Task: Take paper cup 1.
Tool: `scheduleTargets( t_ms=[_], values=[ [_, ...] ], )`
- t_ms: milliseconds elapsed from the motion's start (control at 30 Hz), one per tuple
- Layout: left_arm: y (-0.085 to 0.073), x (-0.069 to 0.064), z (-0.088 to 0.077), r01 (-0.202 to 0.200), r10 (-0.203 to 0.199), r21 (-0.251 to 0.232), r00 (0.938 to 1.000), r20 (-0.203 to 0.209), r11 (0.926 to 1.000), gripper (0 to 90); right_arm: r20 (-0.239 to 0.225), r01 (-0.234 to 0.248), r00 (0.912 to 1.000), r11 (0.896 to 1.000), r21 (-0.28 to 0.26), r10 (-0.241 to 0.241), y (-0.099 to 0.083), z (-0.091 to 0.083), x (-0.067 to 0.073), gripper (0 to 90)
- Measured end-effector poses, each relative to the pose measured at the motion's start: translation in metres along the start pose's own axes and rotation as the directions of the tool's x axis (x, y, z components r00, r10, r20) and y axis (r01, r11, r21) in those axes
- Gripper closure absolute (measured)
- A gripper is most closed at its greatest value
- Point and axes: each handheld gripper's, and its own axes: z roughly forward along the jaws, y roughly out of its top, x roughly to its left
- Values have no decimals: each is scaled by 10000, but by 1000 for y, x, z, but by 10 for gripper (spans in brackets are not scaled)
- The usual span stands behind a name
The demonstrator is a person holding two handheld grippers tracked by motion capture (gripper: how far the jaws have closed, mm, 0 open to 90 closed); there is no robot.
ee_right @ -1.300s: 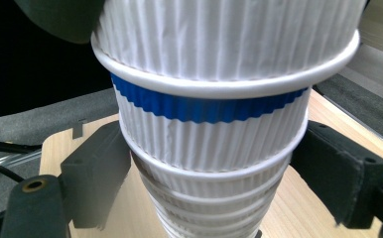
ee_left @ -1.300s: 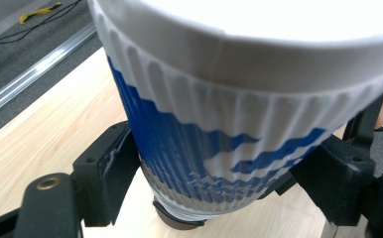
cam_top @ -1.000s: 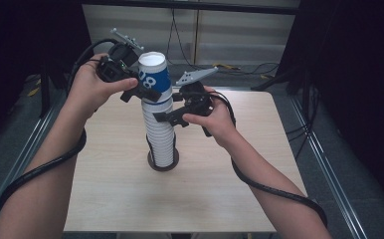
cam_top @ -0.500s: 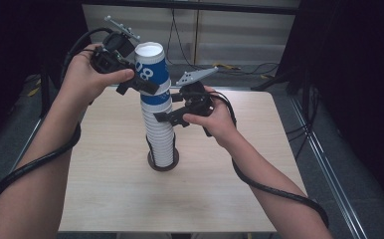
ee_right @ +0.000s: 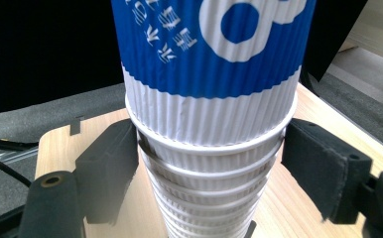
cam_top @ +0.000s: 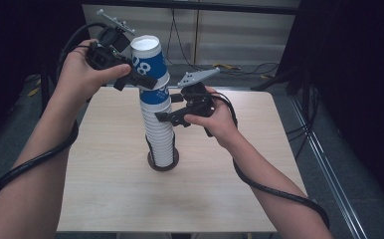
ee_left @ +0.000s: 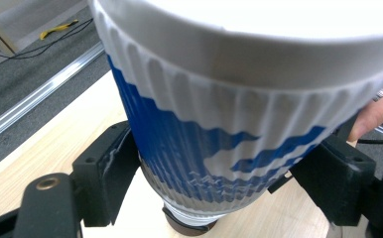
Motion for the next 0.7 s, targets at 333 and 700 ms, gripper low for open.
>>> scheduleTargets(
  t_ms=[333, 700],
  values=[
    [3, -1, 0, 44, -44, -165, 10000, 21, 9999, 213, -53, -2, 10000, 10000, 2, 2, -1, -1, 1, 195],
    [3, 1, -9, 126, -132, -423, 9998, -143, 9990, 214, -27, -54, 10000, 10000, 62, 54, -4, -3, 0, 180]
  ],
)
